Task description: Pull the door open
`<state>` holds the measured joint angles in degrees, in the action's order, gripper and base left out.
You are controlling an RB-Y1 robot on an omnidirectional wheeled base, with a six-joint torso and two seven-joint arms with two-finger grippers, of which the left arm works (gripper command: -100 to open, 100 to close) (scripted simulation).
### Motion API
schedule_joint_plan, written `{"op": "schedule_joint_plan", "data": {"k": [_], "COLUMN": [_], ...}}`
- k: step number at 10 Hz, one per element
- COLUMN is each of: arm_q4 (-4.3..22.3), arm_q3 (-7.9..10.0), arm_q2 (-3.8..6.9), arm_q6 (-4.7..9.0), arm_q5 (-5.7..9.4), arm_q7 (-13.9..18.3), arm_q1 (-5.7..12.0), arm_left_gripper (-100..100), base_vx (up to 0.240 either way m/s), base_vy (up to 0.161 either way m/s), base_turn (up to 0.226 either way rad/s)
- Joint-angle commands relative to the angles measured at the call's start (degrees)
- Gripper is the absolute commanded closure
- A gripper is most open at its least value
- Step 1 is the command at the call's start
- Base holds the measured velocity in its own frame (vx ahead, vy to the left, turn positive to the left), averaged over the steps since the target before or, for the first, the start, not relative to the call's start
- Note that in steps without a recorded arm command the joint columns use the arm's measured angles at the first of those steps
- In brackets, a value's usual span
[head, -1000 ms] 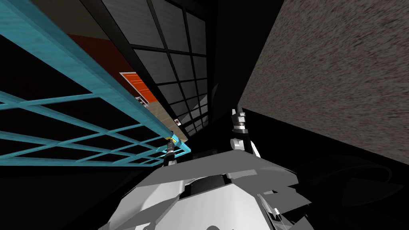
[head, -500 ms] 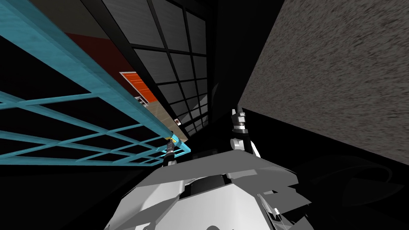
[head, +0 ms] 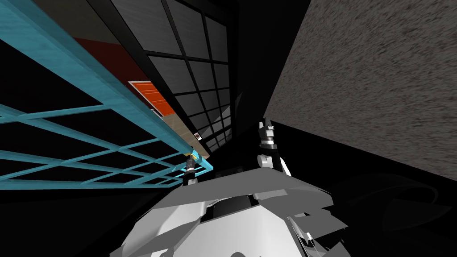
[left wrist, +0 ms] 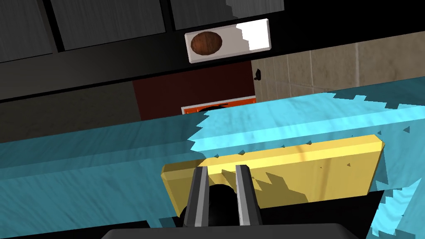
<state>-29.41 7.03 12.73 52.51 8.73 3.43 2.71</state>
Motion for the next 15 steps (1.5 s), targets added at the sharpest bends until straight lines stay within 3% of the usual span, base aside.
{"op": "schedule_joint_plan", "data": {"k": [1, 4, 5, 7, 8, 9, 11, 12, 15], "arm_q4": [-2.86, -3.79, -2.05, -2.54, -1.11, 2.4, 2.34, 1.37, 1.16], "arm_q3": [1.09, 1.09, 1.09, 1.09, 1.09, -0.24, -0.58, -0.98, -1.39], "arm_q2": [0.86, 0.86, 0.86, 0.86, 0.86, 0.05, 0.17, -0.44, -0.61], "arm_q6": [-2.86, -2.9, -2.9, -2.9, -2.52, 0.83, 0.8, 1.26, 1.1], "arm_q5": [0.68, 0.68, 0.68, 0.68, 0.68, 0.5, 1.0, 1.12, 2.34], "arm_q7": [0.41, 0.41, 0.41, 0.41, 0.41, 3.04, 5.64, 6.14, 10.07], "arm_q1": [-2.77, -2.77, -2.41, -2.77, -2.43, 0.65, 0.73, 1.21, 1.46], "arm_left_gripper": [100, 100, 100, 100, 100, 100, 100, -100, -100], "base_vx": [-0.015, -0.002, 0.006, 0.004, -0.006, -0.036, -0.056, -0.05, -0.049], "base_vy": [0.018, -0.006, -0.008, -0.004, 0.014, -0.007, 0.015, 0.012, 0.014], "base_turn": [0.02, 0.0, -0.006, 0.021, -0.004, -0.1, -0.082, -0.074, -0.043]}}
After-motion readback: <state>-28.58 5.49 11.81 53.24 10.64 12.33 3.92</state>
